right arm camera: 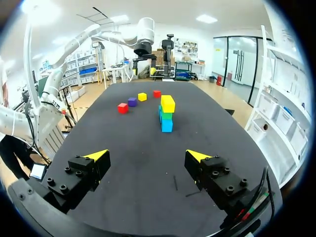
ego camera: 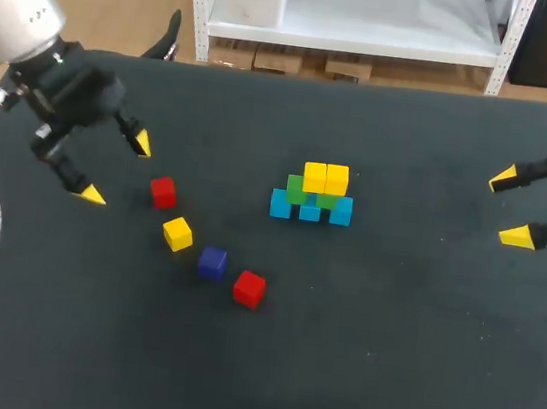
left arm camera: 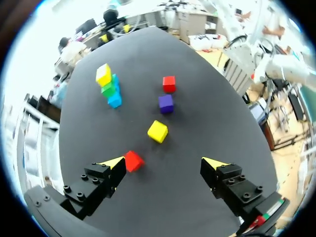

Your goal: Place the blue cubes, place green cubes on the blue cubes, place the yellow cubes on the green cubes, then place the red cubes on the yellow cubes, and place purple cube on the red cubes.

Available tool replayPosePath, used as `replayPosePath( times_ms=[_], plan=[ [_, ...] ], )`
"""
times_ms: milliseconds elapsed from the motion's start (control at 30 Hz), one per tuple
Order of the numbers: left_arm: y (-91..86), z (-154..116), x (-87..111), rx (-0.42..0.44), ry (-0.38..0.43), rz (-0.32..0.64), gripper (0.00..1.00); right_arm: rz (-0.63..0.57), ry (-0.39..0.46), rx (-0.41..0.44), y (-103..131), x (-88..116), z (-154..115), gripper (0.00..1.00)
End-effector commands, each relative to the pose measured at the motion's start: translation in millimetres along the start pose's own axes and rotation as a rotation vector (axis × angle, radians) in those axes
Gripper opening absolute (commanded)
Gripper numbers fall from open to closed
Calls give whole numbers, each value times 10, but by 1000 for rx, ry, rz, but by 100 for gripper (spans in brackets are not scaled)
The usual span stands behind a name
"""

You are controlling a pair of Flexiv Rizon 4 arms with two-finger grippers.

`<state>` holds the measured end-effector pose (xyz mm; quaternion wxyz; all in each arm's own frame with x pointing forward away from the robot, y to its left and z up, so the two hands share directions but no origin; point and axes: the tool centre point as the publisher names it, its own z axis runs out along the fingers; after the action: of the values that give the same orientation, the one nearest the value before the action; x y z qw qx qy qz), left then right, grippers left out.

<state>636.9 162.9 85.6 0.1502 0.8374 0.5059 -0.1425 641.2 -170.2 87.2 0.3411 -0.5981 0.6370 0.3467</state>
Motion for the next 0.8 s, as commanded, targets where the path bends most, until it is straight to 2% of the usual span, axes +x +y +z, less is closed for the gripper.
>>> replayPosePath(
  times_ms=[33, 200, 333, 500, 800],
  plan=[
    [158, 178, -129, 53, 33, 81, 100, -1, -2, -1, -6, 5, 5, 100],
    [251, 321, -290, 112, 51, 223, 100, -1, -2, -1, -6, 5, 5, 100],
    [269, 442, -335, 159, 54, 290, 100, -1, -2, -1, -6, 5, 5, 100],
    [247, 585, -323, 203, 54, 297, 100, -1, -2, -1, -6, 5, 5, 100],
    [135, 769, -260, 190, 51, 268, 100, -1, -2, -1, -6, 5, 5, 100]
  ],
)
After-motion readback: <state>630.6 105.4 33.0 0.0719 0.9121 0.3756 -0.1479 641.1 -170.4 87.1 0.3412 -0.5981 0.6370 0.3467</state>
